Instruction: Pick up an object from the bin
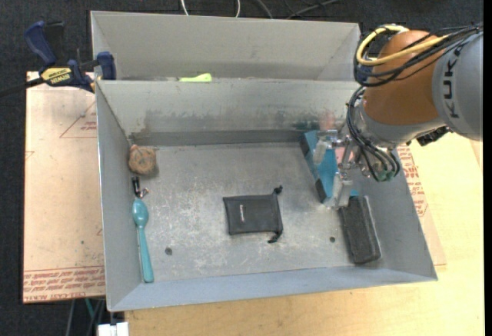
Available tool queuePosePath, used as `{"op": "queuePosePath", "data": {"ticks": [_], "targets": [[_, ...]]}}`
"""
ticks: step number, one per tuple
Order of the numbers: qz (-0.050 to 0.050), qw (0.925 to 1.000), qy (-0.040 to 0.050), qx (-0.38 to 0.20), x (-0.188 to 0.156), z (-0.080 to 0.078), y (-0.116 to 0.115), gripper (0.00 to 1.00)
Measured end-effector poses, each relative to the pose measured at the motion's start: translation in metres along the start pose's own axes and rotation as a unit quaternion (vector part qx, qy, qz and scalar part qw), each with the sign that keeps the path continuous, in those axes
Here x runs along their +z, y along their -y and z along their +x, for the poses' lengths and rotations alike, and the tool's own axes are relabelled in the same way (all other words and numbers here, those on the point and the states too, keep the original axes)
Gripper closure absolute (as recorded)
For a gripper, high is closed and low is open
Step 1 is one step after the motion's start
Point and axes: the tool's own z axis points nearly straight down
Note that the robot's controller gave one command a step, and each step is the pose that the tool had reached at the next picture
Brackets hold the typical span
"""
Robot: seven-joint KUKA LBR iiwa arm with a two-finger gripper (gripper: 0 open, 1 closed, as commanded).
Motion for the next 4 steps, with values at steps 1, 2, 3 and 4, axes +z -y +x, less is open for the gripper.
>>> {"op": "queuePosePath", "data": {"ticks": [1, 2, 3, 4], "targets": [[0.000, 1.0000, 0.0034, -0.001, -0.005, -0.001, 0.000, 0.00], [0.000, 1.0000, 0.0045, -0.006, 0.045, 0.010, -0.061, 0.00], [0.000, 0.9999, 0.0073, -0.014, 0.063, 0.050, -0.061, 0.00], [-0.001, 0.9824, 0.0055, -0.187, 0.076, 0.031, -0.134, 1.00]]}}
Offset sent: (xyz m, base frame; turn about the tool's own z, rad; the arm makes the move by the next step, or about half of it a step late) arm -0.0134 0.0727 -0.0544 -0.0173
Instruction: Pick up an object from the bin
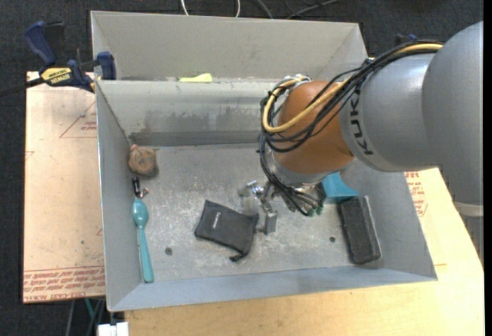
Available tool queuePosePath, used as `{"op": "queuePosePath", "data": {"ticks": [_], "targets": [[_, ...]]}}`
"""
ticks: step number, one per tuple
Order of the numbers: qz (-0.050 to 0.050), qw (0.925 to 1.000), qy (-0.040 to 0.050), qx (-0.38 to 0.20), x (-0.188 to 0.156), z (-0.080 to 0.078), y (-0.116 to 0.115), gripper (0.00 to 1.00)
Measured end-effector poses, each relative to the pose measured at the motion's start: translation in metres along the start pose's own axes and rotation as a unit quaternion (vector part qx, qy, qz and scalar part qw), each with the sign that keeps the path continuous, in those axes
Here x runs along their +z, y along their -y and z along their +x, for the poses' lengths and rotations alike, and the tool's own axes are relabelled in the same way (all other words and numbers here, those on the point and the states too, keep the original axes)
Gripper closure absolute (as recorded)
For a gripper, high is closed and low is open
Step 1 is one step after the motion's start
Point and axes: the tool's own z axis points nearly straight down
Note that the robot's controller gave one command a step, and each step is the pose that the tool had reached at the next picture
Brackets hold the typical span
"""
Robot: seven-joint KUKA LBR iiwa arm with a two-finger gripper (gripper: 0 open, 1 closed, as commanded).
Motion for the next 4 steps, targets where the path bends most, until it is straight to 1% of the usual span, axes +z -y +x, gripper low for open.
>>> {"op": "queuePosePath", "data": {"ticks": [1, 2, 3, 4], "targets": [[0.000, 1.0000, 0.0000, 0.000, 0.000, 0.000, 0.000, 1.00], [-0.002, 0.9981, -0.0010, -0.062, 0.000, -0.021, 0.024, 1.00], [0.000, 0.9695, 0.0014, -0.245, 0.000, -0.049, 0.044, 1.00], [0.003, 0.9107, 0.0046, -0.413, -0.001, -0.015, 0.046, 1.00]]}}
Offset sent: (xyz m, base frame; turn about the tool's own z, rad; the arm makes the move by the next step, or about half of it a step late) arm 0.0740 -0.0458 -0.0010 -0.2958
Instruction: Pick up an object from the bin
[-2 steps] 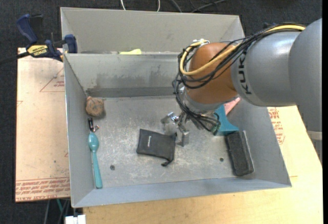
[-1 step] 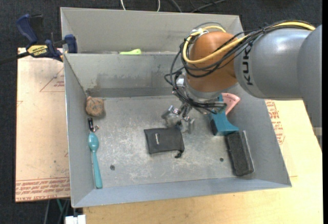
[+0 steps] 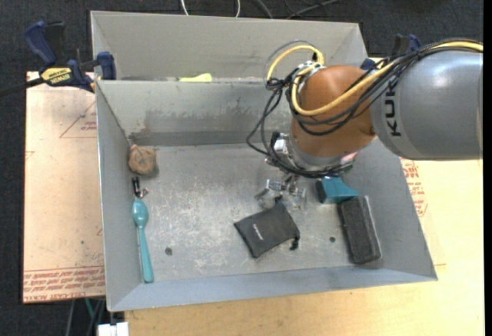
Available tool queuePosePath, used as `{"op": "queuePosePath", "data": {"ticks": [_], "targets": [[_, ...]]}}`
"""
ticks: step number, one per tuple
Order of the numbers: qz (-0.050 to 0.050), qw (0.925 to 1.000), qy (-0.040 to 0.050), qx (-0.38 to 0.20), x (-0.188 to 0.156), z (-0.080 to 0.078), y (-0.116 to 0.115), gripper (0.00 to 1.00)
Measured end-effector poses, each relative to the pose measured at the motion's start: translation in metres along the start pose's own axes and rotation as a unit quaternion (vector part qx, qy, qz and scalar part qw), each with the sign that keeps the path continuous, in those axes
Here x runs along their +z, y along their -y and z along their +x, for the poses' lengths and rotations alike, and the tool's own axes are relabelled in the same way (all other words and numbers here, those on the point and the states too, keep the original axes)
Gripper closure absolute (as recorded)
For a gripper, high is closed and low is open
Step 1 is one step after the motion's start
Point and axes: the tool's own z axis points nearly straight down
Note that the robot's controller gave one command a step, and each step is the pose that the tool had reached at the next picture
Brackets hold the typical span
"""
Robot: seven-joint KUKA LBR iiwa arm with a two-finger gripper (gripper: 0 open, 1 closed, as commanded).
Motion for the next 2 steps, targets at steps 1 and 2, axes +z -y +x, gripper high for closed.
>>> {"op": "queuePosePath", "data": {"ticks": [1, 2], "targets": [[-0.004, 0.9998, -0.0008, 0.020, -0.053, 0.004, 0.011, 1.00], [-0.006, 0.9998, -0.0009, -0.021, -0.130, 0.014, 0.016, 1.00]]}}
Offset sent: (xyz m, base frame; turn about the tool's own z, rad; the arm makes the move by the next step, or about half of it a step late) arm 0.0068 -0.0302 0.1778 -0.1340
